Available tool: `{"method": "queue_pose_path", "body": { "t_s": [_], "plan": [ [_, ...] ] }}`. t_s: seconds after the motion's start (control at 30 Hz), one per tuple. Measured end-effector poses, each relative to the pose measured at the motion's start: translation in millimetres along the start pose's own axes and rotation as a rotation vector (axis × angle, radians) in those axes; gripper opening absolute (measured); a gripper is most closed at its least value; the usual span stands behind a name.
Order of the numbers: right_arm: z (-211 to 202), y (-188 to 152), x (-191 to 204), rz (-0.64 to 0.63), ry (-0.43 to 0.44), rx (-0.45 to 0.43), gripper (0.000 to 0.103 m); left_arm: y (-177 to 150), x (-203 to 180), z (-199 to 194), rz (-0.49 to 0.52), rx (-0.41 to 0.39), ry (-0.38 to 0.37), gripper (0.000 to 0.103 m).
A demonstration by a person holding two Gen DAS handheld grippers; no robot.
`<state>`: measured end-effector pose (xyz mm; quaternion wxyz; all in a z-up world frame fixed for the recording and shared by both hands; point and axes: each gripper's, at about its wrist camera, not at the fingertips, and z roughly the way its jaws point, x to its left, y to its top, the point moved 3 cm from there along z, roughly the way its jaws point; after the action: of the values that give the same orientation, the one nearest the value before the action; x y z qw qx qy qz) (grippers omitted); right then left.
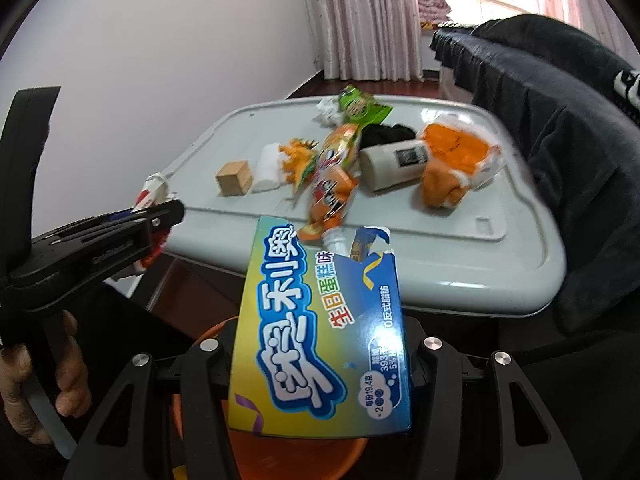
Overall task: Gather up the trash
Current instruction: 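Carry the biscuit box and toothpaste tube over the orange bucket and open both tools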
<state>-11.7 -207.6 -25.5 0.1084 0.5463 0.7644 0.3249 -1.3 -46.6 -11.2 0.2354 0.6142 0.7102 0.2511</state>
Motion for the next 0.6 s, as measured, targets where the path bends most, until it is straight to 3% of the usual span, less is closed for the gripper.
{"method": "queue_pose_path", "body": {
  "t_s": [0.33,0.6],
  "plan": [
    [-6.2,-15.7,4.5,-0.030,0.000,0.033,0.053,-21.0,-6.6,-10.3,0.073,0.049,-0.041,0.026],
    [9.4,-41.1,4.1,-0.052,0.008,0.164,0.053,-77.6,-28.8,17.4,0.243,0.259,-0.107,0.026]
  ]
}}
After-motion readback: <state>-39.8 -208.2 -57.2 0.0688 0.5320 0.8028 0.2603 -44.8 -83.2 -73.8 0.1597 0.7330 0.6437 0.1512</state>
